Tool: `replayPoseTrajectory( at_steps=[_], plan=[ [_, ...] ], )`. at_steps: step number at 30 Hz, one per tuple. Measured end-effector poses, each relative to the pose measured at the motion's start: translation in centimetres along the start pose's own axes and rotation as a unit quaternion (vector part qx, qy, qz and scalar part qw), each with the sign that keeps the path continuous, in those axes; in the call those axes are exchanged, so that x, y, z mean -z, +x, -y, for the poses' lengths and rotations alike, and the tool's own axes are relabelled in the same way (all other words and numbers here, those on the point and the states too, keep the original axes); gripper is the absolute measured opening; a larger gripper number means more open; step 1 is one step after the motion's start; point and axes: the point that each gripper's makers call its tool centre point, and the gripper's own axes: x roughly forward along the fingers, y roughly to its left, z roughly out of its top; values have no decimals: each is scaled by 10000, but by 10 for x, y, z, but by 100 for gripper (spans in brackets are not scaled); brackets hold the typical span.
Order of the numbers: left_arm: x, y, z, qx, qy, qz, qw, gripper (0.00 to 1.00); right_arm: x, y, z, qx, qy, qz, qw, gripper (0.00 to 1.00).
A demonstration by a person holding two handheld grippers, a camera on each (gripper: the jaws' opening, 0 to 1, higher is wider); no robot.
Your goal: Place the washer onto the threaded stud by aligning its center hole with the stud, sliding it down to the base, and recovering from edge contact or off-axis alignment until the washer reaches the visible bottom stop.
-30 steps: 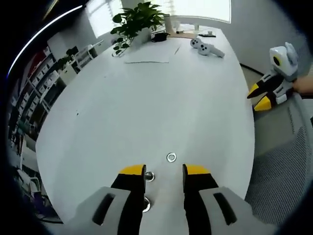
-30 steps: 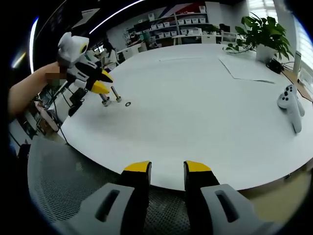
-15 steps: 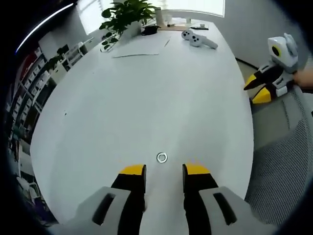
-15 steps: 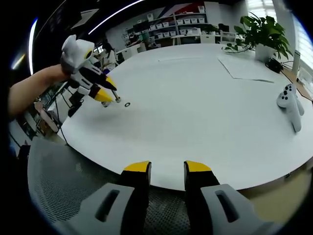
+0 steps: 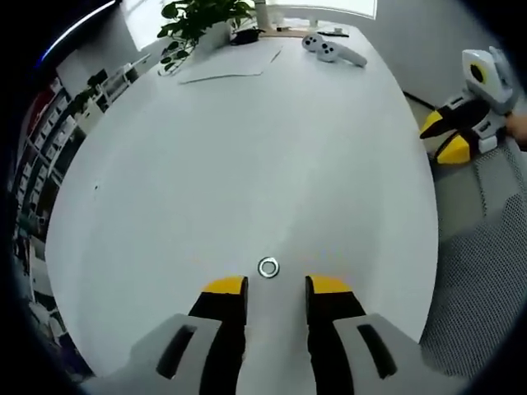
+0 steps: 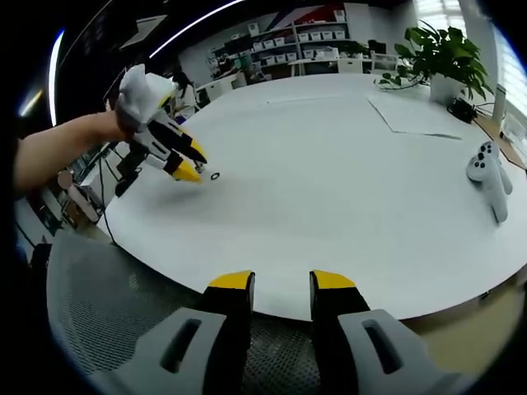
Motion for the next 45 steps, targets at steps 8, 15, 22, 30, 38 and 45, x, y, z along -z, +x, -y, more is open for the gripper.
replayPoseTrajectory(
  at_steps=[8,15,22,30,38,45],
  plan=[
    [4,8,-4,8,14,-145,9999,25,-1,0,0,-3,8,26,10000,29],
    [6,14,-2,-16,135,-218,9997,24,-1,0,0,-7,29,24,10000,29],
    [0,18,1,88,40,-210,9997,21,0,0,-1,-38,2,11,10000,29],
    [0,18,4,189,20,-313,9993,19,0,0,-1,-51,-10,13,10000,29],
    [-2,20,10,214,314,-353,9987,13,-1,0,-1,-59,-12,26,10000,29],
    [-5,21,10,329,324,-361,9983,11,-1,1,-2,-69,-8,25,10000,29]
  ],
)
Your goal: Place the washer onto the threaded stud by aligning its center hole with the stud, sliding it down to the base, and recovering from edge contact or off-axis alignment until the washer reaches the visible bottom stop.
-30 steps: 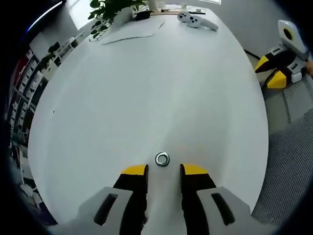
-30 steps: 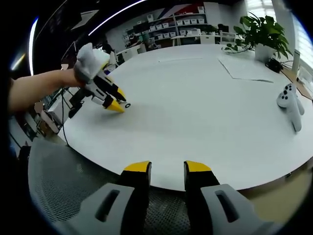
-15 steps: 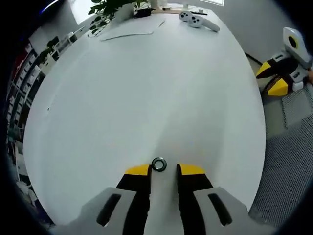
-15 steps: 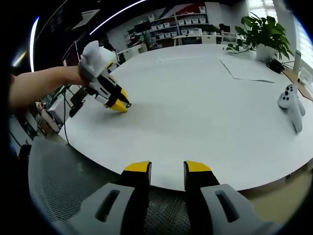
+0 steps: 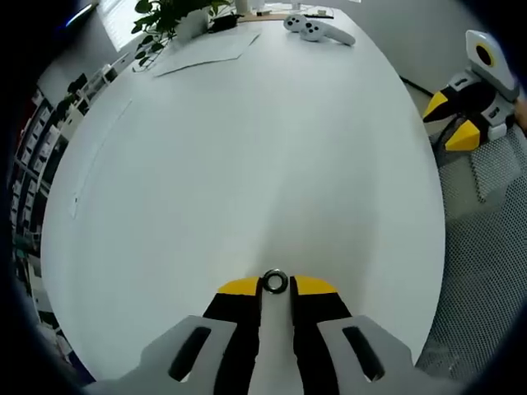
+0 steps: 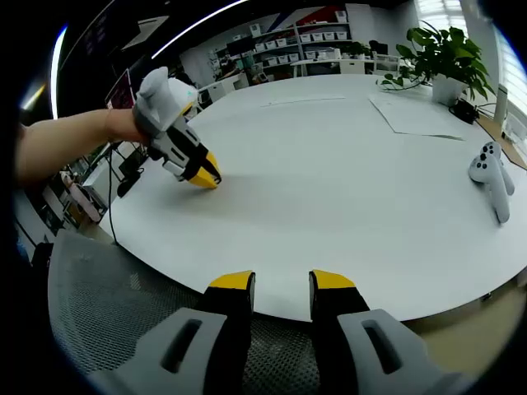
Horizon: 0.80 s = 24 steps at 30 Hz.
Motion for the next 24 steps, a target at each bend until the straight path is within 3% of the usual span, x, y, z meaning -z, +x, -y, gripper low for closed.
replayPoseTrajectory(
  at_steps=[14,24],
  plan=[
    [0,1,2,9,173,-268,9995,10,-1,0,1,9,24,20,10000,29],
    [-1,0,3,-72,521,-114,9985,9,-1,0,1,10,23,23,10000,29]
  ],
)
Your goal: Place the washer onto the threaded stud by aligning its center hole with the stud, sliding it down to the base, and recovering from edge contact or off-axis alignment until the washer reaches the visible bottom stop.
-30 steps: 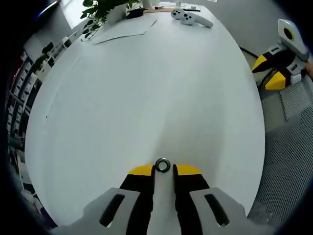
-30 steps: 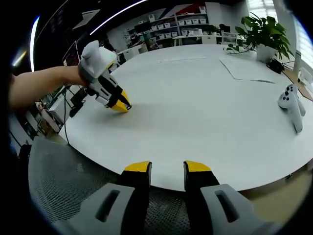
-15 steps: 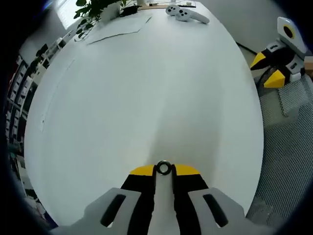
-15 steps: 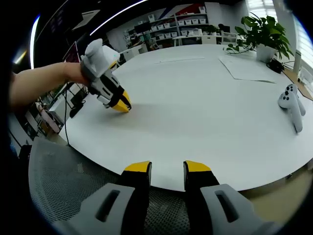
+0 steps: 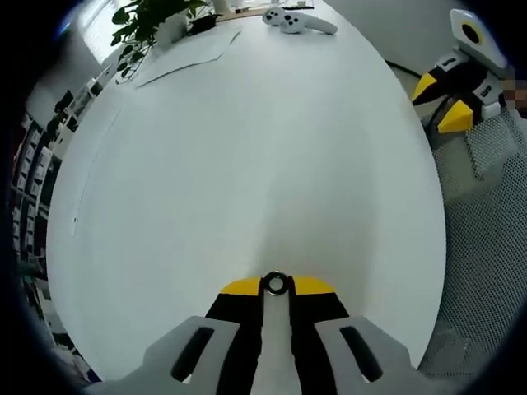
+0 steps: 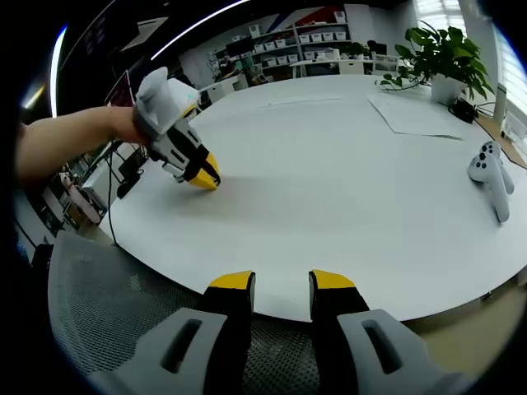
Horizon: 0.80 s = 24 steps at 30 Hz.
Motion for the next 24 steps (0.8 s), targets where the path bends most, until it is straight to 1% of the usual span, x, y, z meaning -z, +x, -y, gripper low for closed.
replayPoseTrajectory(
  at_steps=[2,3,7,10,11,12,14,15,17,20,24],
  plan=[
    [0,0,-1,-31,-186,67,9998,9,0,0,0,-1,-1,0,10000,29],
    [1,-1,-2,-46,-342,96,9994,8,0,0,0,-1,-3,2,10000,29],
    [4,-3,-2,-98,-451,147,9988,8,0,0,0,1,0,2,10000,29],
    [4,-9,-3,-148,-556,240,9981,8,0,0,0,4,1,2,10000,29],
    [4,-12,-4,-186,-580,279,9978,0,0,0,0,3,0,1,10000,29],
    [9,-13,-11,-357,-704,170,9967,0,0,0,0,3,0,-2,10000,29],
    [5,-16,-7,-192,-642,329,9972,0,0,0,0,9,3,0,10000,29],
    [7,-16,-7,-182,-671,311,9971,0,0,0,0,14,6,2,10000,29],
    [12,-16,-8,-259,-529,263,9979,0,0,0,0,19,13,4,10000,29],
    [13,-22,-11,-287,-690,323,9967,0,0,0,0,18,10,-2,10000,29],
    [10,-38,-13,-378,-772,484,9951,0,0,0,0,9,7,5,10000,29]
  ],
)
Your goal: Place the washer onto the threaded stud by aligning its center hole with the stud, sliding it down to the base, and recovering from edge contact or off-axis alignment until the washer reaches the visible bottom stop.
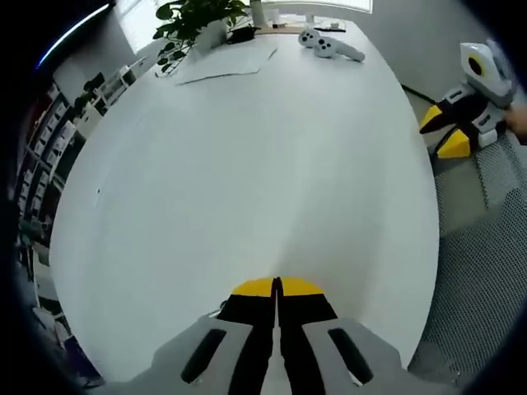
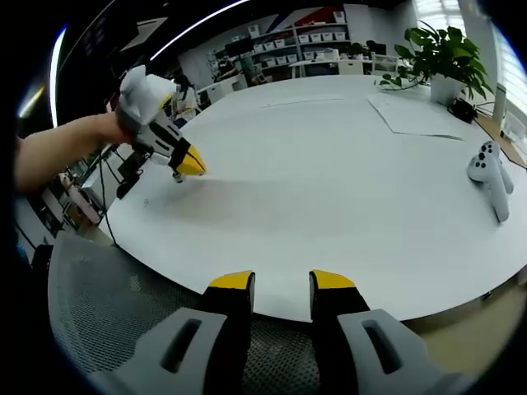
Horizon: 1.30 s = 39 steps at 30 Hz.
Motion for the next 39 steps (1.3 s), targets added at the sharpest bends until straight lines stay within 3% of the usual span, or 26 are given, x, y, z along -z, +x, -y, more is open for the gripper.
replayPoseTrajectory(
  at_steps=[8,13,23,29,31,39],
  plan=[
    [5,-39,-4,-178,-390,346,9985,0,1,0,0,-16,-31,-26,10000,29],
    [26,-63,-5,-297,-617,412,9968,0,1,0,-1,-15,-37,-57,10000,29],
    [98,-100,-12,-692,-1133,325,9906,5,3,0,1,29,-27,-107,9999,29],
    [160,-111,-15,-915,-1628,95,9824,9,3,1,1,20,-41,-125,9999,29],
    [182,-111,-13,-956,-1586,-149,9826,12,4,1,1,25,-41,-135,9999,29],
    [217,-104,2,-814,-1769,-377,9801,18,5,1,1,28,-58,-179,9998,29]
  ],
)
